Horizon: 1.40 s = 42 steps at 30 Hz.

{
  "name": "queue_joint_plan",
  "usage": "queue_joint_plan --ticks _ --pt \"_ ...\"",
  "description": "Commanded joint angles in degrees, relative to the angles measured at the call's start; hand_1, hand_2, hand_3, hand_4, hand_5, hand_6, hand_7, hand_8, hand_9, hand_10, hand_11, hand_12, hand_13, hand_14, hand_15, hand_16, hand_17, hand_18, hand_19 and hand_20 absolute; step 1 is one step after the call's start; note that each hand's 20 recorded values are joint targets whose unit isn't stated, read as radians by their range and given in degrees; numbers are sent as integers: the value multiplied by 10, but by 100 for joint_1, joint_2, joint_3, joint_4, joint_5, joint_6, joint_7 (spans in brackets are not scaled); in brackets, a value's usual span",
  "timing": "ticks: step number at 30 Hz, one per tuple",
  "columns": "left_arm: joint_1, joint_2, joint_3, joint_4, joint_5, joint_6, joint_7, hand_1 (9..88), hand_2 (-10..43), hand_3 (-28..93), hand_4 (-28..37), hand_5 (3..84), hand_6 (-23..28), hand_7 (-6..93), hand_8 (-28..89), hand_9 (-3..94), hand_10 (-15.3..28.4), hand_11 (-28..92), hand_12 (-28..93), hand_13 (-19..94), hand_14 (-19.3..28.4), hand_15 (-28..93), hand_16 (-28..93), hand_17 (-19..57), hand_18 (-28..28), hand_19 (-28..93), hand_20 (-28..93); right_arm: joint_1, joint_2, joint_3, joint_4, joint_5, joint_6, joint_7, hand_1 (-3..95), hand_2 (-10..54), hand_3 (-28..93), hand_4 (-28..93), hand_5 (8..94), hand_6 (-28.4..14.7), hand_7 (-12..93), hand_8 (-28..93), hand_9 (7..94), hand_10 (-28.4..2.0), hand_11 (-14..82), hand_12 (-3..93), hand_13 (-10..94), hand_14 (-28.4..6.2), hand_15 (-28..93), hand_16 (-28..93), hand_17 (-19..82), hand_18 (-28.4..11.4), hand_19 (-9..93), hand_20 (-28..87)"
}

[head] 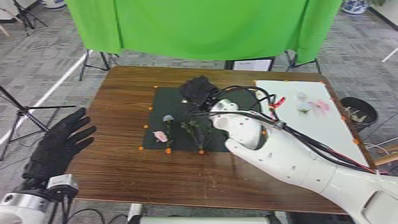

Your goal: Arrange flowers

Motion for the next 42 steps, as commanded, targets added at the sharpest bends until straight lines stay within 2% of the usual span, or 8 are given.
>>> queue_joint_plan --ticks 1,10,29,42 --pt "-21 55 23 45 -3 -37 -87 235 -34 682 -283 258 36 189 -97 201 110 179 200 163 153 249 32 -121 231 377 91 -85 85 -42 -126 -142 -80 -95 466 -95 856 -275 722 41 477 -16 898 -32 122 475 741 -44 725 360 380 -190 925 549" --pt "-78 72 47 76 0 -94 -135 233 -34 681 -283 258 36 189 -97 201 109 179 200 164 153 249 32 -121 230 377 91 -157 50 -19 -196 -131 -94 -137 438 -95 861 -276 704 41 480 -10 884 -31 117 471 732 -45 726 359 372 -190 920 553" --pt "-61 80 15 73 -11 -69 -129 232 -34 683 -283 257 36 191 -98 200 111 179 200 163 153 249 31 -121 231 377 91 -119 39 37 -91 -281 -257 -28 396 -95 859 -282 650 29 460 -7 830 -38 116 453 685 -54 743 365 350 -190 906 567" --pt "-58 71 13 78 -11 -71 -141 234 -33 682 -283 257 36 191 -98 200 110 179 200 162 154 250 31 -122 231 378 91 -160 50 147 -79 -250 -362 -87 374 -95 857 -282 635 25 458 -8 799 -43 164 419 672 -56 749 364 342 -191 898 575"
